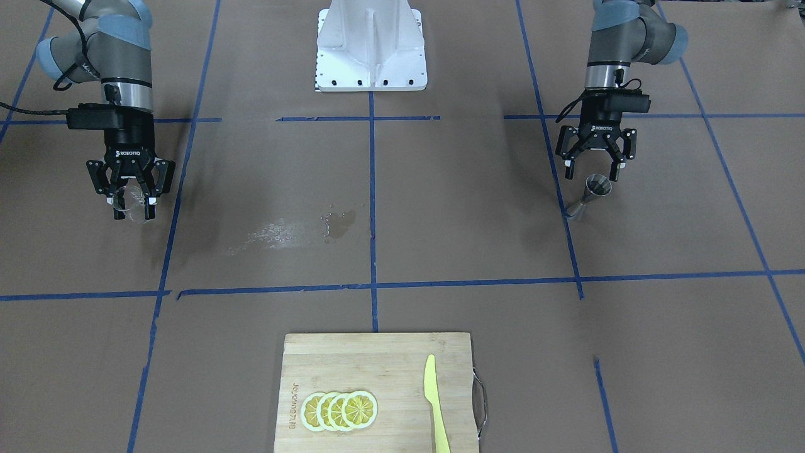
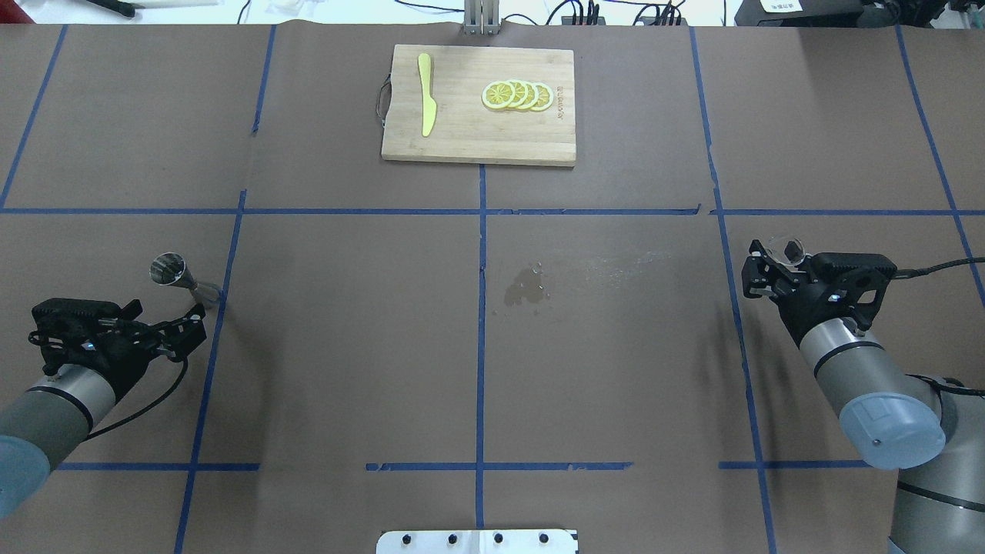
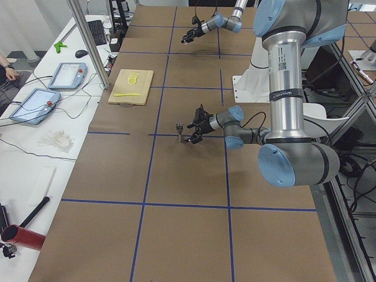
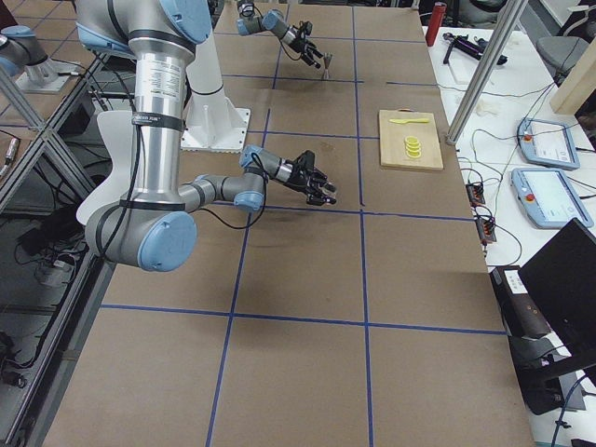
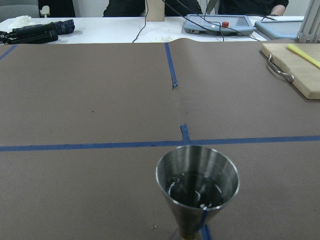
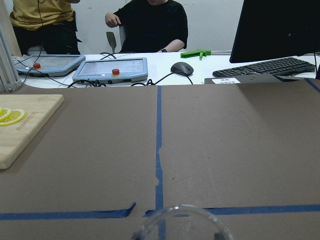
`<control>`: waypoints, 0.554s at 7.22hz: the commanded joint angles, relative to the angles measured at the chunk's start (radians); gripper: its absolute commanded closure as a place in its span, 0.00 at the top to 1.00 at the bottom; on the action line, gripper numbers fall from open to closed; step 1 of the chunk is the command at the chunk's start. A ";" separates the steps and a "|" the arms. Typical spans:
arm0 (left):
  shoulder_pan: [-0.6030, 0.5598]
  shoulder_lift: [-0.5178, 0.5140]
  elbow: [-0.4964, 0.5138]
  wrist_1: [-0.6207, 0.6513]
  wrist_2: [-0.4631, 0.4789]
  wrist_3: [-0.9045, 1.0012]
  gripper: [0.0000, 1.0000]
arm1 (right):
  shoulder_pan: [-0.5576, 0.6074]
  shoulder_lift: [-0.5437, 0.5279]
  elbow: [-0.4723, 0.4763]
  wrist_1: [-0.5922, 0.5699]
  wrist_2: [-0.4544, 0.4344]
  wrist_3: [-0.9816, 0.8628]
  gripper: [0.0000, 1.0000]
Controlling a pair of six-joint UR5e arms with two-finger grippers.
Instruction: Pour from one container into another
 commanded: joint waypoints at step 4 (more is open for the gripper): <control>0.000 0.097 -0.121 0.000 -0.137 0.048 1.00 | -0.094 0.001 -0.106 0.103 -0.083 0.021 0.00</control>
